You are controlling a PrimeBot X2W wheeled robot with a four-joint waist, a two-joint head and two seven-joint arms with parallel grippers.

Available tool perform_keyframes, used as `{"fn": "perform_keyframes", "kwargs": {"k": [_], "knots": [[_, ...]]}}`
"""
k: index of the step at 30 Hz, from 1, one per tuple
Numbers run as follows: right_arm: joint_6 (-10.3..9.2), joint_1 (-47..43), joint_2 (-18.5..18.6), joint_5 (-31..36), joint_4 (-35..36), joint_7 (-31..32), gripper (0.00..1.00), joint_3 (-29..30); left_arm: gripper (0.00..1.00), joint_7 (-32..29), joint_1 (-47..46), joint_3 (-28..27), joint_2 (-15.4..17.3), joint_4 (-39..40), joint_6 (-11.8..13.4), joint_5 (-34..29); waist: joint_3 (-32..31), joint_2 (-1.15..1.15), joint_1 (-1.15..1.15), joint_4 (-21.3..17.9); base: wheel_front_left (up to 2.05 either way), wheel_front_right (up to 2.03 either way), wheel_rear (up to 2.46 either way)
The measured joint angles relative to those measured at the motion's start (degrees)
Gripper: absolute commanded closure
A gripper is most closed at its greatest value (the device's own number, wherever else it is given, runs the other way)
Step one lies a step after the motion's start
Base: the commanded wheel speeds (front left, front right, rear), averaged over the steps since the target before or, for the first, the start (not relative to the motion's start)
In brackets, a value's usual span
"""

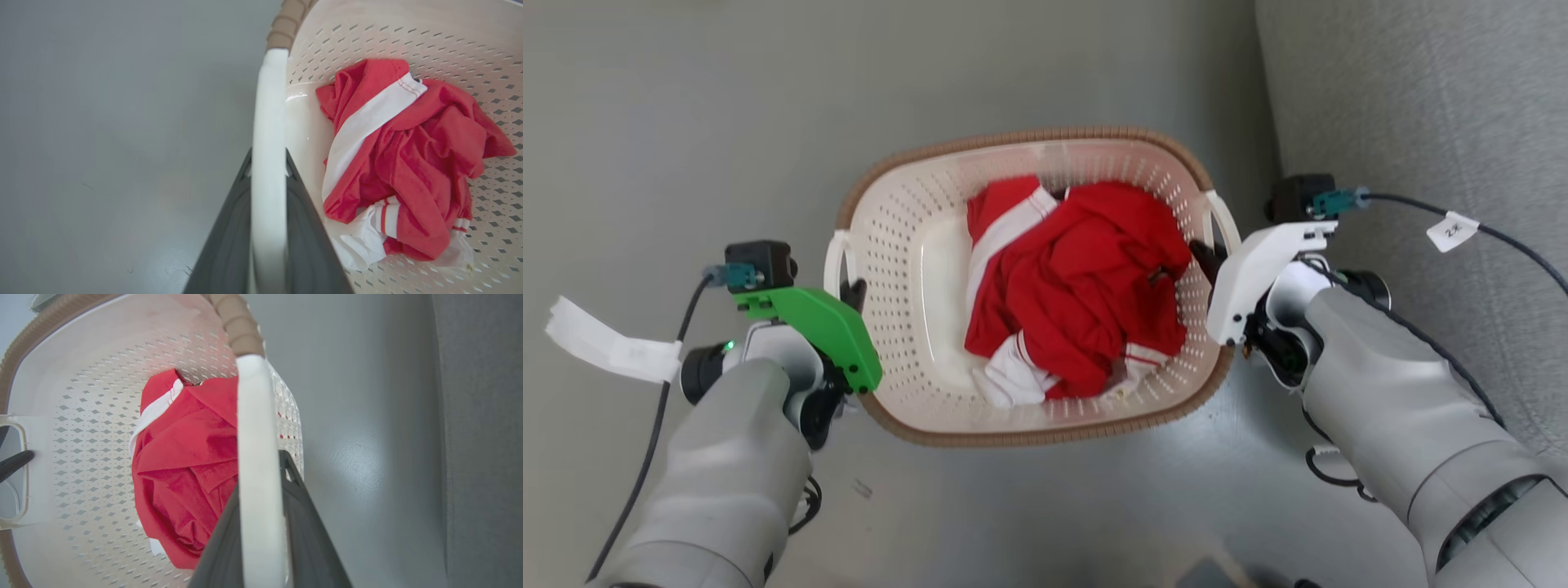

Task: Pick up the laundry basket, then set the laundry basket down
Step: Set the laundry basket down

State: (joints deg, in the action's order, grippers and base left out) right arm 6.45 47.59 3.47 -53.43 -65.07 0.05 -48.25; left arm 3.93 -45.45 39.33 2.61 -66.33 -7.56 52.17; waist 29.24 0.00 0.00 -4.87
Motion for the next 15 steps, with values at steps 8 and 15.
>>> {"fn": "perform_keyframes", "kwargs": {"k": [8, 15], "knots": [[0.01, 1.76, -0.01, 0.11, -0.20, -2.32, 1.00, 0.15, 1.00, 2.26, -2.17, -0.12, 0.23, 0.46, 0.00, -0.01, 5.44, 0.00, 0.00, 0.31, 0.00, 0.00, 0.00], [0.02, 3.03, 0.01, 0.11, -0.35, -4.15, 1.00, 0.23, 1.00, 4.72, -3.43, -0.20, 0.34, 1.03, 0.00, -0.01, 9.80, 0.00, 0.00, 0.58, 0.00, 0.00, 0.00]]}}
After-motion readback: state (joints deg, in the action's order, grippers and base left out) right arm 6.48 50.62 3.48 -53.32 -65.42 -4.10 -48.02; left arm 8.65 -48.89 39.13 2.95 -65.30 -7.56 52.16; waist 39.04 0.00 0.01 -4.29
